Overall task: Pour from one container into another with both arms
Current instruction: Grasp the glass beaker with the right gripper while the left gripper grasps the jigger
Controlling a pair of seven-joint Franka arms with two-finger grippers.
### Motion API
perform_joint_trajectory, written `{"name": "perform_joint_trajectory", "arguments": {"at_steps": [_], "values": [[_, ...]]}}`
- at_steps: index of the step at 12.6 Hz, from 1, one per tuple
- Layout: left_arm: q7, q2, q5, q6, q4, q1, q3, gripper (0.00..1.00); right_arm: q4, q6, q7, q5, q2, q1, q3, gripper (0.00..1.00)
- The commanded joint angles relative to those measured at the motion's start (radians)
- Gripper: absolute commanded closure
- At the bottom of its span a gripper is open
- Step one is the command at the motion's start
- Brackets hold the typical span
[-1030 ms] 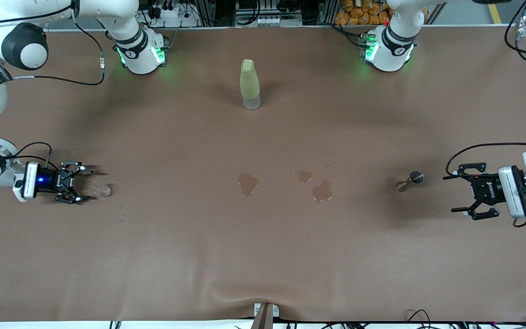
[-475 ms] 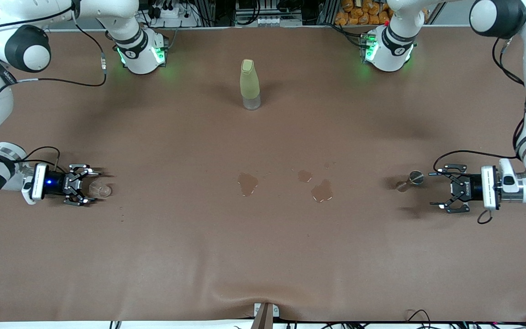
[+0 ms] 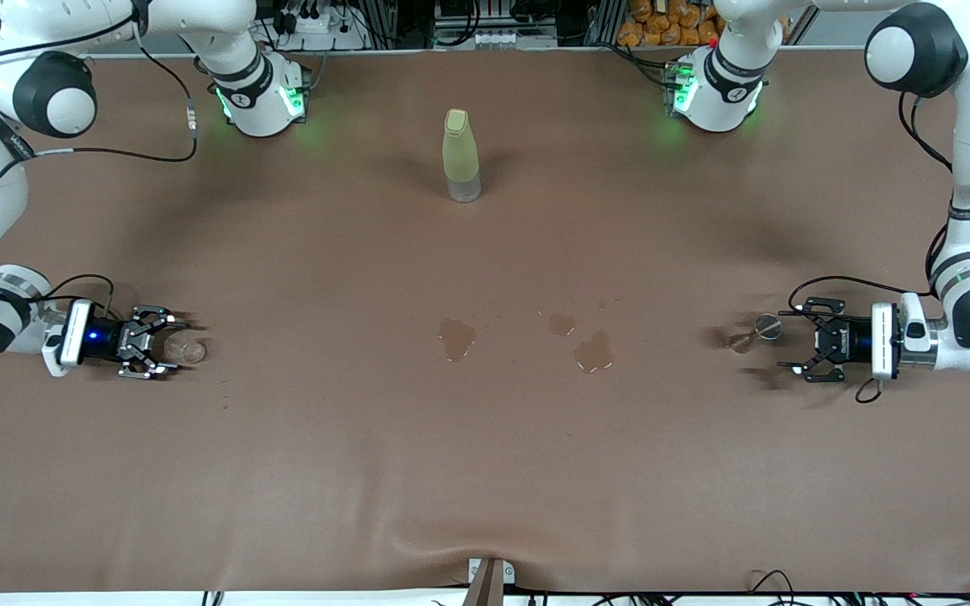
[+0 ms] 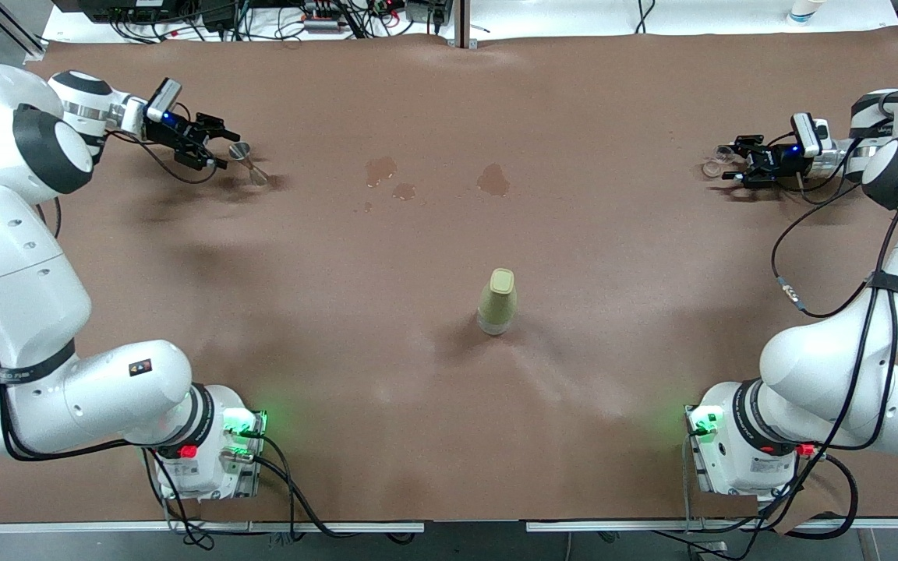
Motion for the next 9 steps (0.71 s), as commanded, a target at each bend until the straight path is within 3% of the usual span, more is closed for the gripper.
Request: {"name": "perform_joint_trajectory", "arguments": {"at_steps": [1, 4, 5, 8, 9], "values": [[0.056, 0.032, -0.02, -0.025, 0.017, 0.014, -0.011, 0.0, 0.036, -0.018, -0.017, 0.014, 0.027, 0.001, 0.0, 0.21], [0.09, 0.059, -0.027, -0.034, 0.013, 0.013, -0.029, 0.0, 0.034, -0.018, -0.02, 0.014, 0.029, 0.004, 0.0, 0.49], [0.096, 0.066, -0.027, -0.034, 0.014, 0.014, -0.031, 0.05, 0.034, -0.02, -0.02, 0.011, 0.029, 0.004, 0.0, 0.58], [0.097, 0.069, -0.027, -0.034, 0.013, 0.013, -0.031, 0.15, 0.037, -0.035, -0.015, 0.01, 0.015, 0.013, 0.002, 0.61], [0.099, 0.069, -0.027, -0.034, 0.013, 0.013, -0.031, 0.17, 0.043, -0.035, -0.009, 0.011, 0.003, 0.027, 0.002, 0.68]]}}
